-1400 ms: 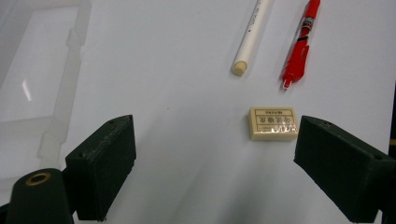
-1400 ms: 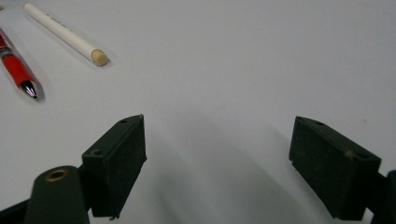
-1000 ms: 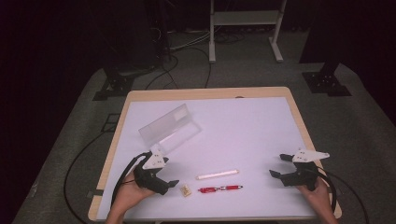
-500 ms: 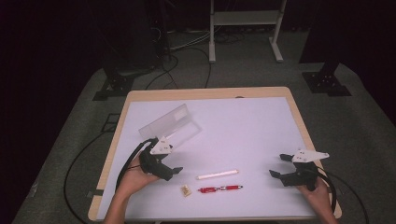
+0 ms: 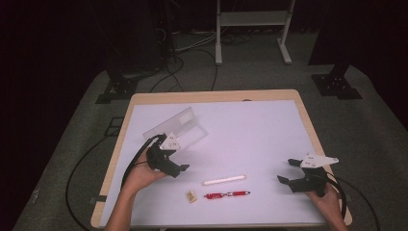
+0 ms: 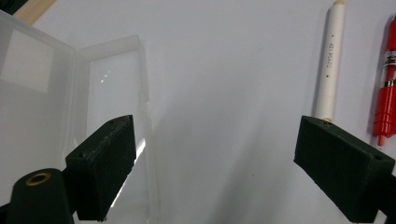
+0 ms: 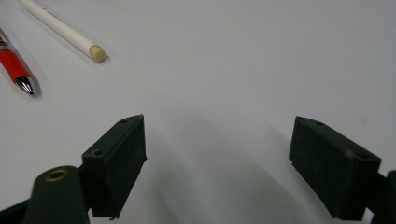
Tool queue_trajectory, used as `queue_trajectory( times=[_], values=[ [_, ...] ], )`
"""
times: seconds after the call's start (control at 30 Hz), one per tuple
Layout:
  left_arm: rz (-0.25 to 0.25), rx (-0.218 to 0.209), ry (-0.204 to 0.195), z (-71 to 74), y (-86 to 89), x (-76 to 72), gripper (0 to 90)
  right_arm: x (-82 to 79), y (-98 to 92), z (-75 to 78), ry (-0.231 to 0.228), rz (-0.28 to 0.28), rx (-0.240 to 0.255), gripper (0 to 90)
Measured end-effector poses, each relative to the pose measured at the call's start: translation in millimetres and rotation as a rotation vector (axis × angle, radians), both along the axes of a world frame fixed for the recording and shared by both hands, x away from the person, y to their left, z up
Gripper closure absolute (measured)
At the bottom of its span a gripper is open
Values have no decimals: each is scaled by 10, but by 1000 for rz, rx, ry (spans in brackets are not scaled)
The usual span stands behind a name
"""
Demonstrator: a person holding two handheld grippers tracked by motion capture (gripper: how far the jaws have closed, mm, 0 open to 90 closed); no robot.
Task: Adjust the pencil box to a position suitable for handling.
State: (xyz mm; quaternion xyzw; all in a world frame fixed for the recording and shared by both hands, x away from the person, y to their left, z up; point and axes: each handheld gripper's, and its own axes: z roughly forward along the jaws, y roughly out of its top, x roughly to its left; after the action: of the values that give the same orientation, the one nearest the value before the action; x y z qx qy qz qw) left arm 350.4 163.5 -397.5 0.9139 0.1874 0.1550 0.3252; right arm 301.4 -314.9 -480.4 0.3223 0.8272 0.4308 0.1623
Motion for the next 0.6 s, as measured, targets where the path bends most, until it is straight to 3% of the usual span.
queue_trajectory(
  times=[0.2,0.43,0.6],
  values=[
    [5,30,5,-4,-40,110,130,0,-2,0,-3,4,1,177],
    [18,35,20,-51,-77,266,145,0,-2,0,-2,5,1,178],
    [24,38,19,-97,-98,353,210,1,-4,0,0,5,2,178]
  ],
)
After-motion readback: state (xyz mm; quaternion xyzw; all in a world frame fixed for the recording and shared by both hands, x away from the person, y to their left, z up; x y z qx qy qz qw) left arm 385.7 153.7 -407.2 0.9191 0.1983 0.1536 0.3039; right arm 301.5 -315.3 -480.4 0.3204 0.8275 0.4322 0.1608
